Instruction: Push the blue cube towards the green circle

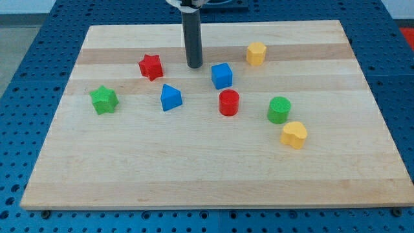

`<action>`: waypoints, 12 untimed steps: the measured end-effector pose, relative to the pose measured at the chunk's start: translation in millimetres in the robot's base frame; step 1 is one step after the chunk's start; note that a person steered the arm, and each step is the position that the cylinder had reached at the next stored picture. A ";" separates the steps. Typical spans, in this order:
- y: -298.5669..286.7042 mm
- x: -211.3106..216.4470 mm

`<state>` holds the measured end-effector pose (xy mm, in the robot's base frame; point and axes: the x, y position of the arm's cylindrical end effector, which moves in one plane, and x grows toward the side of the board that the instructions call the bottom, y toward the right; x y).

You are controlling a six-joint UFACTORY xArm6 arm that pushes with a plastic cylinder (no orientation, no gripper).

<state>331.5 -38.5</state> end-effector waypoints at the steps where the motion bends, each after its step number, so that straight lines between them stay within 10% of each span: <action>1: 17.3 12.6; 9: -33.7 43.0; 12: 30.2 44.4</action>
<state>375.9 -8.3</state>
